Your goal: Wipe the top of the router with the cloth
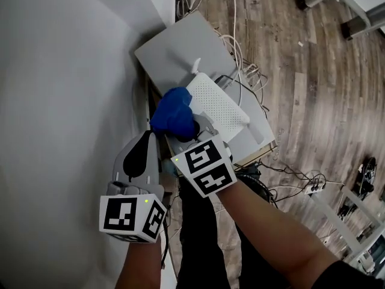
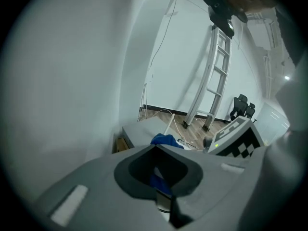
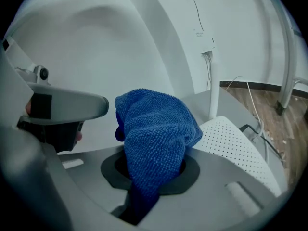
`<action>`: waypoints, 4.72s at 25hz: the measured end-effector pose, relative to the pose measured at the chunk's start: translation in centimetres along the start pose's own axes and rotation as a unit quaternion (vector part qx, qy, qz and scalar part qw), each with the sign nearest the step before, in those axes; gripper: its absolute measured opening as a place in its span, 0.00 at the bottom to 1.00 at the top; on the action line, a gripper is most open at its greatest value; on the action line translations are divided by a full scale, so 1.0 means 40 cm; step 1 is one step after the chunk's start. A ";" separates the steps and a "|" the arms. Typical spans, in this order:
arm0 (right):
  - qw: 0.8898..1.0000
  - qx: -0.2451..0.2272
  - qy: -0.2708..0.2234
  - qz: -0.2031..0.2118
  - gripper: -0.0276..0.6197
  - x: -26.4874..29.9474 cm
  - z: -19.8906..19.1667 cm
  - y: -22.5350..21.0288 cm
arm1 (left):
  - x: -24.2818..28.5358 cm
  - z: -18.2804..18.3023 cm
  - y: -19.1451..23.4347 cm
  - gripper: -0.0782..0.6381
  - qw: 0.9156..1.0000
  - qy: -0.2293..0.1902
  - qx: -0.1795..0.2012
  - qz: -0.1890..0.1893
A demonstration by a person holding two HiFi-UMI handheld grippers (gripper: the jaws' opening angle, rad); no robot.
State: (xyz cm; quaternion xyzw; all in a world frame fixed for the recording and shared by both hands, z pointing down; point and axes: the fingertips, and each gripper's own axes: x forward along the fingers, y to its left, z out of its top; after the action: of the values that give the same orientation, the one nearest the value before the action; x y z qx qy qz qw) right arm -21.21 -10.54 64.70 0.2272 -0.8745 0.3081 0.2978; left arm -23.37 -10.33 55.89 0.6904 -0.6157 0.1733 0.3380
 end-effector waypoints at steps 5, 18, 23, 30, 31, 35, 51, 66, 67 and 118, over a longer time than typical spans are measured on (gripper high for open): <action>0.999 0.014 -0.008 -0.027 0.20 -0.024 0.015 -0.055 | 0.031 0.001 -0.011 0.11 1.000 -0.003 -0.007 -0.008; 0.992 0.060 -0.023 -0.109 0.20 -0.135 -0.010 -0.175 | 0.068 0.033 -0.112 0.11 0.999 -0.003 0.015 -0.032; 0.986 0.078 -0.032 -0.143 0.20 -0.189 -0.070 -0.187 | 0.071 0.016 -0.166 0.11 0.998 0.003 0.039 -0.052; 0.978 0.081 -0.029 -0.190 0.20 -0.281 -0.176 -0.179 | 0.069 -0.013 -0.232 0.11 0.996 0.009 0.057 -0.072; 0.977 0.081 -0.027 -0.195 0.20 -0.290 -0.186 -0.179 | 0.069 -0.015 -0.241 0.11 0.995 0.010 0.060 -0.076; 0.973 0.085 -0.012 -0.212 0.19 -0.329 -0.229 -0.178 | 0.058 -0.021 -0.262 0.11 0.993 0.017 0.068 -0.092; 0.957 0.063 0.003 -0.284 0.19 -0.468 -0.298 -0.361 | 0.022 -0.032 -0.318 0.11 0.992 0.017 0.074 -0.105; 0.975 -0.042 -0.057 -0.209 0.19 -0.593 0.006 -0.188 | -0.071 0.143 -0.371 0.11 0.992 -0.030 0.052 -0.108; 0.975 -0.051 -0.068 -0.204 0.19 -0.590 0.047 -0.168 | -0.078 0.158 -0.360 0.11 0.993 -0.035 0.050 -0.106; 0.980 -0.126 0.111 -0.107 0.19 -0.183 -0.291 -0.012 | -0.099 0.017 -0.125 0.11 0.997 -0.028 0.007 -0.072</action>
State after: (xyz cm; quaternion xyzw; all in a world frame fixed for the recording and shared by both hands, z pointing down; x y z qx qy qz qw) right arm -11.25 -1.46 67.42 0.2443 -0.8388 0.1851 0.4501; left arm -19.37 -7.82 51.54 0.7400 -0.5723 0.1336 0.3272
